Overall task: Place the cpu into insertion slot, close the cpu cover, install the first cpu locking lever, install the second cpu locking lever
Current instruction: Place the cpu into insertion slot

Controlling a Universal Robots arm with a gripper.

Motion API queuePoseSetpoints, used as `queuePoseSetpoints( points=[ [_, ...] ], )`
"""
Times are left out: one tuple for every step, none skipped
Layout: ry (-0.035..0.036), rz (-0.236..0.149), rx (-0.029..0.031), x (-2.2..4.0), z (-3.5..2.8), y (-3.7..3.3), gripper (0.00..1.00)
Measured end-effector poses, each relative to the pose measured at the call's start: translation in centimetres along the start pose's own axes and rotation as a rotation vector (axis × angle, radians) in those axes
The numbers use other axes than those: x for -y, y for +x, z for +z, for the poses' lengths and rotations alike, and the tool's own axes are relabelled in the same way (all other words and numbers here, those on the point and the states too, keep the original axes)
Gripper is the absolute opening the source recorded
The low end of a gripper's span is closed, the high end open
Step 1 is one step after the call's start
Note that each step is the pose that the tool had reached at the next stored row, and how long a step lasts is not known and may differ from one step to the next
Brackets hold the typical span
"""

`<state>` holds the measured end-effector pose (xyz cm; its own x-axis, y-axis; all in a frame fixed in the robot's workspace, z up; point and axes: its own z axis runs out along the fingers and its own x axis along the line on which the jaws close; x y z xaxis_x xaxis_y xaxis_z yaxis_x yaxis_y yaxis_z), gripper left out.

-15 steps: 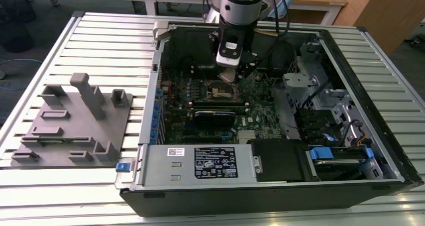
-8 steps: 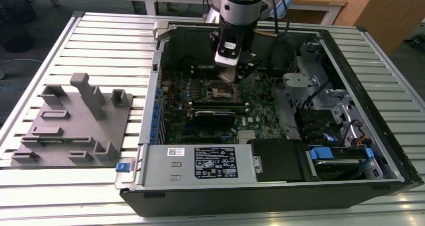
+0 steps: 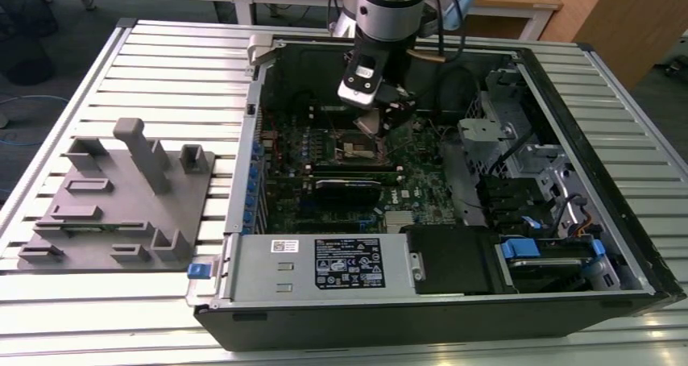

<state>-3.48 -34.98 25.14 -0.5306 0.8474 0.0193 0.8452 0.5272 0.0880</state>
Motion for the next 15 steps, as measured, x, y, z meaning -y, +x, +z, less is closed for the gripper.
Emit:
queuePoseSetpoints(
  points=[
    [-0.0003, 0.018, 0.0016, 0.0, 0.0, 0.0, 0.54],
    [-0.0006, 0.034, 0.003, 0.0, 0.0, 0.0, 0.54],
    [-0.0008, 0.042, 0.0036, 0.0, 0.01, 0.0, 0.54],
    [-0.0007, 0.042, 0.0037, 0.0, 0.0, 0.0, 0.54],
    [-0.0008, 0.042, 0.0038, 0.0, 0.0, 0.0, 0.54],
    [-0.0008, 0.042, 0.0037, 0.0, 0.01, 0.0, 0.54],
    [-0.0007, 0.042, 0.0038, 0.0, 0.0, 0.0, 0.54],
    [-0.0008, 0.042, 0.0038, 0.0, 0.01, 0.0, 0.54],
    [-0.0008, 0.042, 0.0038, 0.0, 0.01, 0.0, 0.54],
    [-0.0009, 0.047, 0.0043, 0.0, 0.01, 0.0, 0.54],
    [-0.0012, 0.06, 0.0054, 0.01, 0.01, 0.01, 0.54],
    [-0.0015, 0.078, 0.0069, 0.0, 0.02, 0.01, 0.54],
    [-0.0019, 0.097, 0.0086, 0.0, 0.02, 0.0, 0.54],
    [-0.0022, 0.115, 0.0102, 0.01, 0.02, 0.0, 0.54],
    [-0.0026, 0.133, 0.0117, 0.0, 0.03, 0.0, 0.54]
  ],
)
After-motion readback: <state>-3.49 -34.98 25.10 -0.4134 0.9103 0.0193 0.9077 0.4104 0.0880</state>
